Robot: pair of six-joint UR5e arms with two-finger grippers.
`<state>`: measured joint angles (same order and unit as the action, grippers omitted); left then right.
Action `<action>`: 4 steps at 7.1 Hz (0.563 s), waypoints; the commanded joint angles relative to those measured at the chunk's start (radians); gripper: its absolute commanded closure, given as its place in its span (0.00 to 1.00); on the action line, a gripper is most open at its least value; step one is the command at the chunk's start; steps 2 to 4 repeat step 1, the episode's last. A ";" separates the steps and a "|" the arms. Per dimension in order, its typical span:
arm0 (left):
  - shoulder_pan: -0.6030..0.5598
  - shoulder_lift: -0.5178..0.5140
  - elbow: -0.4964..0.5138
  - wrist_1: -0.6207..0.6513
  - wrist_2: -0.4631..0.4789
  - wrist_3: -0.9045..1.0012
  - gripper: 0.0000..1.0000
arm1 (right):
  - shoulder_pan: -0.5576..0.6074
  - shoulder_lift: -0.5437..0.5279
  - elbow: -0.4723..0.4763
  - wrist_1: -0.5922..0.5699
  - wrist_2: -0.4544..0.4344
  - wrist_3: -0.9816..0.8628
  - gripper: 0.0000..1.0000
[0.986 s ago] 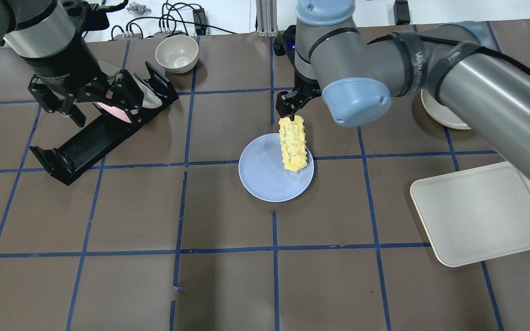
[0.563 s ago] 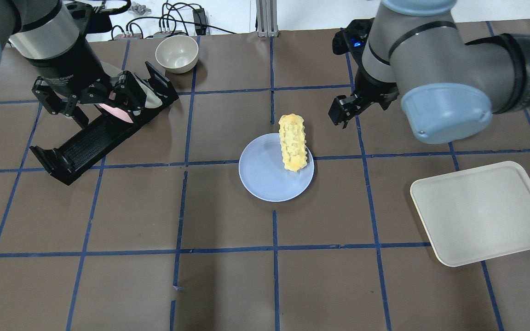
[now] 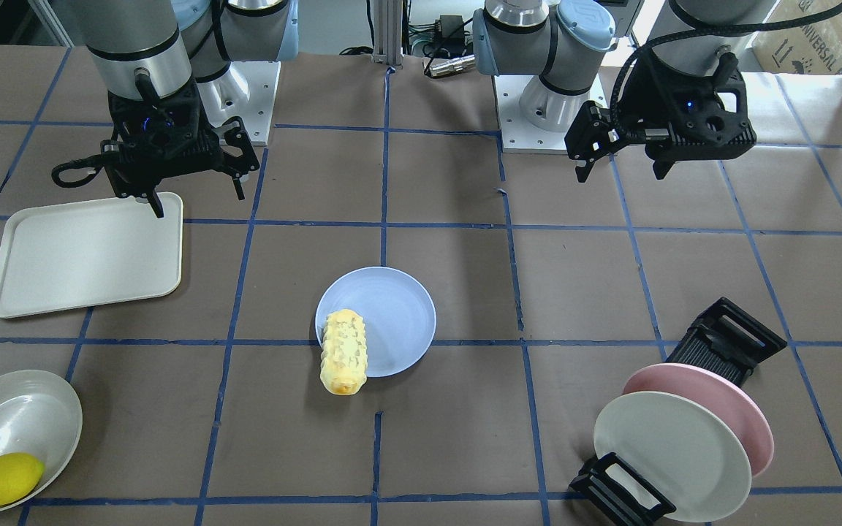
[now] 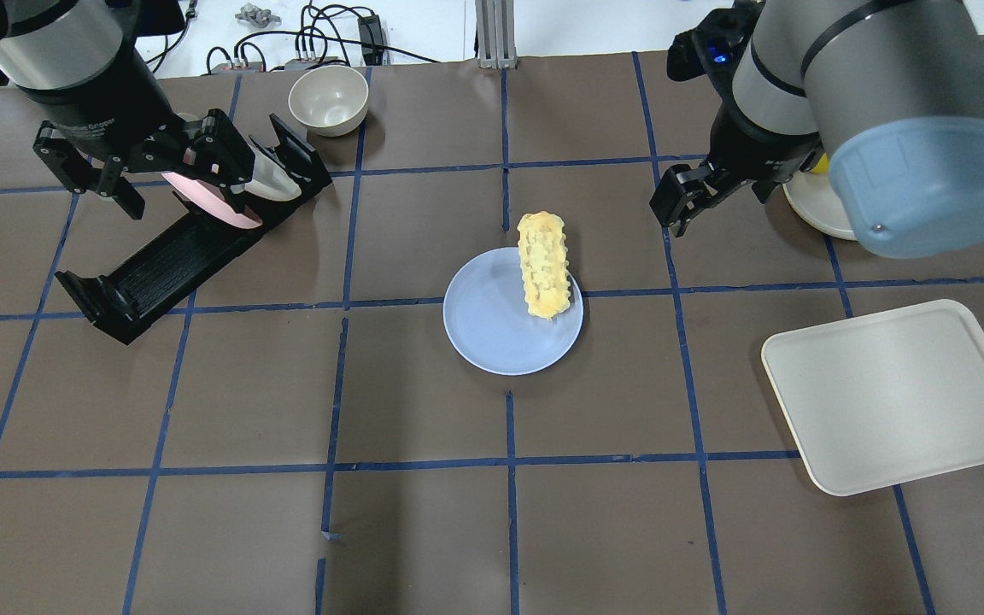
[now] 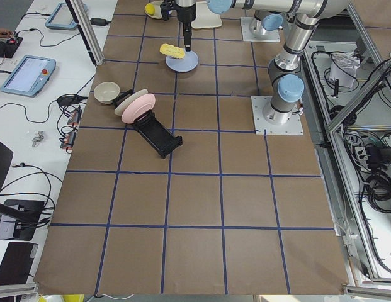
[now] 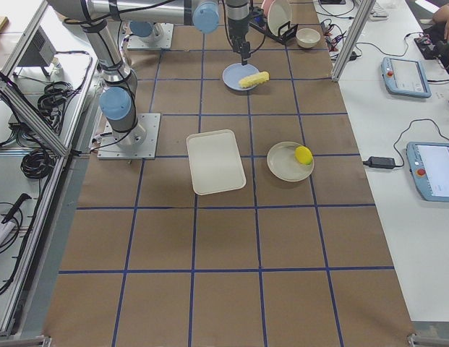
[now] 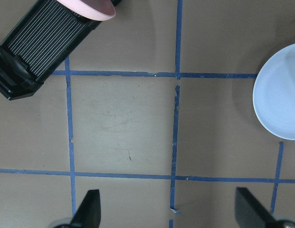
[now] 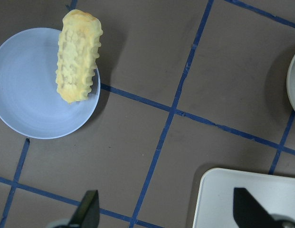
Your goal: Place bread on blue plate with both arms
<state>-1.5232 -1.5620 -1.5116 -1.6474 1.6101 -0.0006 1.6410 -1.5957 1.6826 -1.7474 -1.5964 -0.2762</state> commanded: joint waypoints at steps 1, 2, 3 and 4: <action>0.001 -0.009 0.001 0.035 0.001 -0.004 0.00 | 0.002 0.013 -0.021 0.029 0.001 0.003 0.00; 0.001 -0.009 0.001 0.035 0.001 -0.004 0.00 | 0.002 0.013 -0.021 0.029 0.001 0.003 0.00; 0.001 -0.009 0.001 0.035 0.001 -0.004 0.00 | 0.002 0.013 -0.021 0.029 0.001 0.003 0.00; 0.001 -0.009 0.001 0.035 0.001 -0.004 0.00 | 0.002 0.013 -0.021 0.029 0.001 0.003 0.00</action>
